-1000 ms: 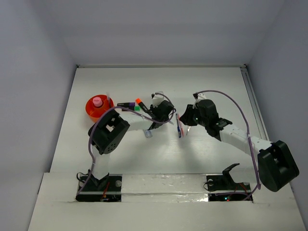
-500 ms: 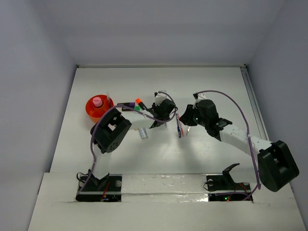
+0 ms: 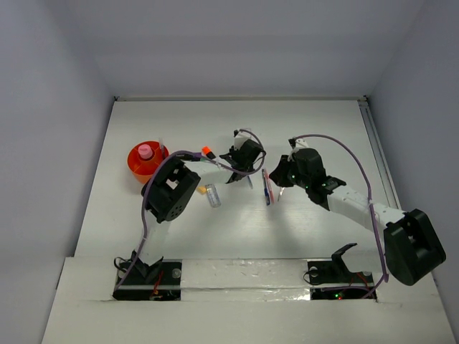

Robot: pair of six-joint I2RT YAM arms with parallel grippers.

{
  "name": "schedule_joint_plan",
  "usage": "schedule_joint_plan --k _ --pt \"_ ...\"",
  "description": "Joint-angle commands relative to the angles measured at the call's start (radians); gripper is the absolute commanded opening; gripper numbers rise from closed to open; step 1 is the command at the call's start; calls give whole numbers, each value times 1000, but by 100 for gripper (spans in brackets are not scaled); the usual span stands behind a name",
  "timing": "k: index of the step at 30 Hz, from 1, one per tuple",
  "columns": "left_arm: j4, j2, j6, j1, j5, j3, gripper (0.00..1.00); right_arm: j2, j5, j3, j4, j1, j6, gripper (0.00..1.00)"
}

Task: Sort the stationery into containers
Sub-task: Pick up the pen from the center of the board, then place the pen in the storage box.

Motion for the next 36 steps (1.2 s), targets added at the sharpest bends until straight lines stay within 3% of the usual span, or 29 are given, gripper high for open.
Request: schedule_joint_plan --k 1,5,7,9,12,17,21,29,36 --pt "-30 23 23 19 8 35 23 23 59 9 8 -5 -6 6" --pt "-21 37 37 38 22 52 16 91 93 45 -19 -5 -15 8" --pt "2 34 45 38 42 43 1 118 105 51 -24 -5 -21 21" --pt "2 28 51 38 51 47 0 135 149 69 -38 -5 -27 32" --pt "32 -18 57 38 62 25 0 181 156 106 -56 -5 -30 36" --pt "68 -128 77 38 65 -6 0 287 183 200 -125 -5 -27 37" --pt "115 -301 83 79 57 -67 0 345 255 258 -164 -5 -50 34" --pt "238 -602 69 217 34 -264 0 416 245 293 -185 -5 -70 24" --pt "218 -745 91 332 -79 -302 0 418 243 301 -181 -5 -72 25"
